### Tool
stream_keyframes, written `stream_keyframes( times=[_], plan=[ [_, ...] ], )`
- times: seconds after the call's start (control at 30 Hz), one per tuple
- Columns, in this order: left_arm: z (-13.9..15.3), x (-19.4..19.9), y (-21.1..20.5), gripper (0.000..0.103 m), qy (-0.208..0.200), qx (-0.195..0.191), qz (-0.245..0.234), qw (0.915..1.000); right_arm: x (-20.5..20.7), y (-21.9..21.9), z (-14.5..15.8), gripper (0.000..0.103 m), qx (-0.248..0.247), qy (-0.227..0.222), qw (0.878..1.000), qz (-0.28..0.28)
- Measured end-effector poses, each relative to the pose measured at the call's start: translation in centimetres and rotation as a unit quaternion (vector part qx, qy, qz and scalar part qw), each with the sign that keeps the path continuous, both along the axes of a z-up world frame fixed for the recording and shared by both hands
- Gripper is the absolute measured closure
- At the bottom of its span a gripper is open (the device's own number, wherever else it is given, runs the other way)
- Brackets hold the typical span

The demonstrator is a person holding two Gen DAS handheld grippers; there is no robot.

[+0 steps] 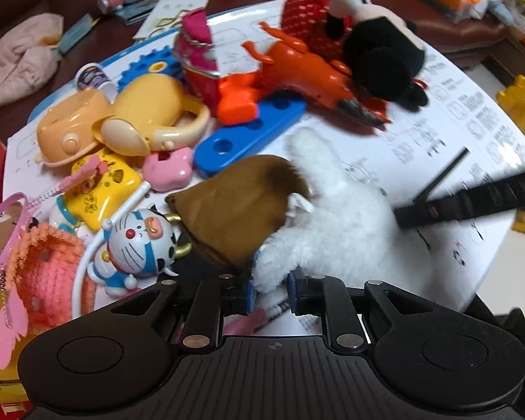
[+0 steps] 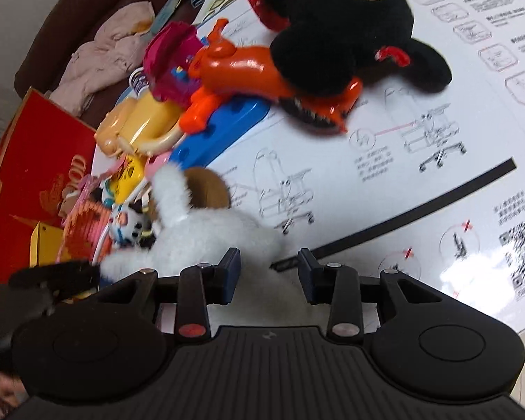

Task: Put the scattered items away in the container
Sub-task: 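Close the right gripper on the white plush dog while the left gripper closes on its body, then pinch the dog's fluffy tail with the right gripper while the left gripper holds its body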

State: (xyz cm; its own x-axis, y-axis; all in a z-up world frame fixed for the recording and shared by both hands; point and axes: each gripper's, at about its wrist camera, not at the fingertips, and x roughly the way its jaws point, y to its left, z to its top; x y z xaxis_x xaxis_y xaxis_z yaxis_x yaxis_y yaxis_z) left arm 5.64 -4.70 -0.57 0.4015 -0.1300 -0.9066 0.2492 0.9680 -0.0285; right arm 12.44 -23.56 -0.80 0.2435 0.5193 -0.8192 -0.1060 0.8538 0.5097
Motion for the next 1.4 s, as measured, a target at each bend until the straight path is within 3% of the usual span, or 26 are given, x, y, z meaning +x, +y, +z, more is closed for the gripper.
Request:
stream_keyframes(
  times=[0.13, 0.27, 0.47, 0.6, 0.93, 1.07, 1.13, 1.4],
  plan=[
    [0.3, 0.0, 0.8, 0.067, -0.009, -0.012, 0.016, 0.9998, -0.2, -0.1, 0.1, 0.061, 0.008, 0.009, 1.000, -0.005],
    [0.8, -1.7, 0.8, 0.053, -0.009, -0.017, -0.012, 0.9997, 0.3, -0.5, -0.1, 0.061, 0.008, 0.012, 1.000, -0.024],
    [0.9, -3.8, 0.5, 0.045, 0.003, -0.033, -0.042, 0.9986, 0.0, -0.2, -0.1, 0.061, 0.006, 0.011, 1.000, -0.025],
    [0.9, -3.7, 0.4, 0.048, -0.012, -0.024, -0.021, 0.9994, 0.0, -0.3, -0.2, 0.061, 0.004, 0.011, 1.000, -0.027],
    [2.0, -3.3, 0.4, 0.048, -0.031, -0.059, -0.012, 0.9977, -0.1, -0.6, 0.1, 0.061, 0.001, -0.003, 0.999, -0.037],
    [2.1, -3.6, 1.2, 0.038, -0.028, -0.070, -0.007, 0.9971, -0.1, -0.6, -0.1, 0.060, 0.008, 0.002, 0.999, -0.036],
    [2.3, -3.7, 1.5, 0.033, -0.030, -0.084, -0.002, 0.9960, -0.2, -0.4, -0.2, 0.053, 0.011, 0.003, 0.999, -0.032],
    [2.3, -3.2, 1.2, 0.035, -0.041, -0.068, -0.006, 0.9968, -0.7, 1.0, 0.5, 0.052, -0.001, -0.019, 1.000, -0.011]
  ],
)
